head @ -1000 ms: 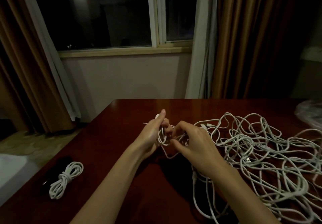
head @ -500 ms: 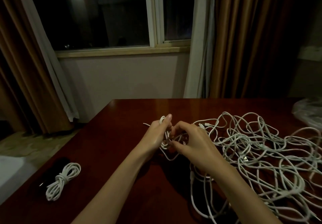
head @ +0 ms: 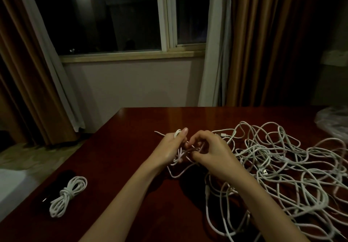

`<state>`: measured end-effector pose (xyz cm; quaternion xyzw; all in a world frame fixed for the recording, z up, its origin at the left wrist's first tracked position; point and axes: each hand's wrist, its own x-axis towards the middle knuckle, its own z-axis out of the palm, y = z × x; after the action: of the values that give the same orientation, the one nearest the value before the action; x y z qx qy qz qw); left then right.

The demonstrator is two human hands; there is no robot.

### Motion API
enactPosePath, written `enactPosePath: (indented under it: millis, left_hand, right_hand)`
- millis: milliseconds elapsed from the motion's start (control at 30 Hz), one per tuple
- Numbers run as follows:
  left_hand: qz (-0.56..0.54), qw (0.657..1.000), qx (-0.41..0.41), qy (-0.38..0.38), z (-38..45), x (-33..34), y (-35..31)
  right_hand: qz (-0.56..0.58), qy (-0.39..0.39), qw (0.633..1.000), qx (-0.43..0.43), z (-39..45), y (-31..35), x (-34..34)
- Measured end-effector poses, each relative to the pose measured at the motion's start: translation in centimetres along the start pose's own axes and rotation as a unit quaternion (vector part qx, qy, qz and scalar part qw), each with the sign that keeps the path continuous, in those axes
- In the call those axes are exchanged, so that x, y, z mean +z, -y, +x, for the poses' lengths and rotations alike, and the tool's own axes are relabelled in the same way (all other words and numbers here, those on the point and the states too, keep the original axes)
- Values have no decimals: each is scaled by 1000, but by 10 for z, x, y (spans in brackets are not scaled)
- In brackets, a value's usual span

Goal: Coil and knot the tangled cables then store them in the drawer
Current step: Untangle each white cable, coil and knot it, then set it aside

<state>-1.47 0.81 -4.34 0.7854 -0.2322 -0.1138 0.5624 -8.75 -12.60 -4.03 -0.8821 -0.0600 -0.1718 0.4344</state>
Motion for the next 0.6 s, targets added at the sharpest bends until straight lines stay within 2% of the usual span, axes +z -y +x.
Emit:
enactPosePath:
  millis: [133,300,367,467,600]
  left_hand:
    - [-84,996,-33,-4,-1,-7,-3]
    - [-276,959,-39,45,-2,-12,-6]
    - [-306,950,-29,52,-2,-13,-7]
    - [-326,942,-18,72,-4,-11,-7]
    - [-336,936,-13,105,-3,-11,-5]
  right_hand:
    - [1,-22,1000,19,0,0,-4]
    - [-43,-12,998,37,-1,-5,-3]
    - [-39,7,998,44,-1,-3,-2]
    - [42,26,997,52,1,1,0]
    - [103,-11,993,49,3,1,1]
